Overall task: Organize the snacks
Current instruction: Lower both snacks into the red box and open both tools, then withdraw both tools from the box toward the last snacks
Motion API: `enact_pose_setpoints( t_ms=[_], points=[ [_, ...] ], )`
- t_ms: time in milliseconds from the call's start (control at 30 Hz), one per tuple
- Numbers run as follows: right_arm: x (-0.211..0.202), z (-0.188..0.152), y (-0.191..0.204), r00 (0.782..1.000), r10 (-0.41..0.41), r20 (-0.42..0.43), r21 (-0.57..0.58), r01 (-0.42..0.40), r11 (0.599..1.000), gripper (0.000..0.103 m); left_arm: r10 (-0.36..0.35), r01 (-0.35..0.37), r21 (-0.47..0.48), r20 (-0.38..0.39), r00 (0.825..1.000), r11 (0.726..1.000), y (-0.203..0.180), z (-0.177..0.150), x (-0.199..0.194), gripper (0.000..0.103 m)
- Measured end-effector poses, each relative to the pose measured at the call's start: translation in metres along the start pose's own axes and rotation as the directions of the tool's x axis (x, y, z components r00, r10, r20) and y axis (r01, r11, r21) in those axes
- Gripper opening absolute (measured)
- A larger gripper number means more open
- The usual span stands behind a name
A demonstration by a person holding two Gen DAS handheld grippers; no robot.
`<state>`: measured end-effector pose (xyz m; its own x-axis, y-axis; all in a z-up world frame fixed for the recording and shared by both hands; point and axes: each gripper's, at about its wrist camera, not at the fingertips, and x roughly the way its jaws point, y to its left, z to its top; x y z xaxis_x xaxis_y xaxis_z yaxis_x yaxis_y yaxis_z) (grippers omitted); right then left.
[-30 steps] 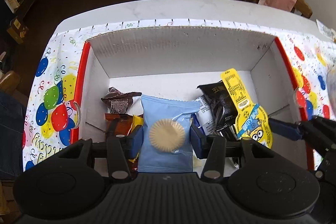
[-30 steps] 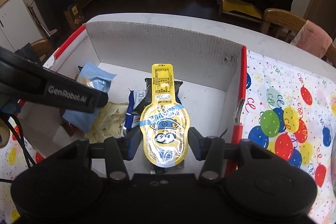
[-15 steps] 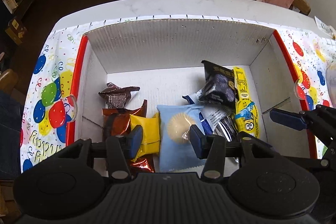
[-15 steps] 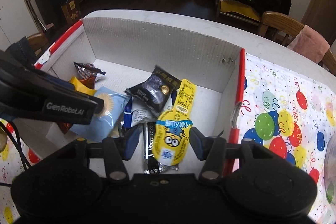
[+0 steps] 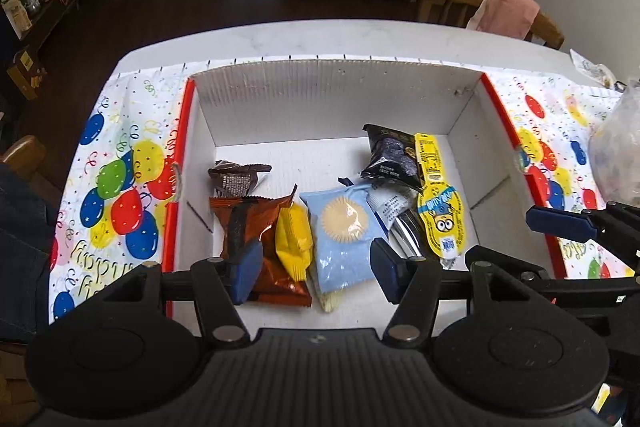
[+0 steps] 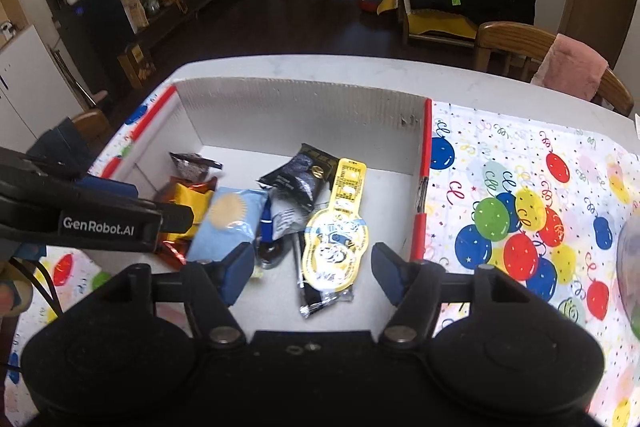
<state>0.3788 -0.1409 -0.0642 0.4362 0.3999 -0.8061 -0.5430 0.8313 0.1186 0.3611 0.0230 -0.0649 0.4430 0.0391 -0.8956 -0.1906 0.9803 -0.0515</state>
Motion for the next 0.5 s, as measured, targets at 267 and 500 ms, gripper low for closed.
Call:
enact_pose_setpoints(
  t_ms=[267,500],
  points=[
    [-0.031,-0.011,0.014,0.998,0.029,0.050,0.024,-0.030,0.999,0.068,-0.024,0.023,0.011,0.062,0.998,1.000,0.004,-0.021,-0.040,0.064],
    [-0.056,-0.024,0.025,0.994,0.047,0.098,0.039,-0.051,0.998,0.078,-0.053,0.051,0.023,0.109,0.993,0.998,0.008,-0.041,-0.070,0.066]
  ],
)
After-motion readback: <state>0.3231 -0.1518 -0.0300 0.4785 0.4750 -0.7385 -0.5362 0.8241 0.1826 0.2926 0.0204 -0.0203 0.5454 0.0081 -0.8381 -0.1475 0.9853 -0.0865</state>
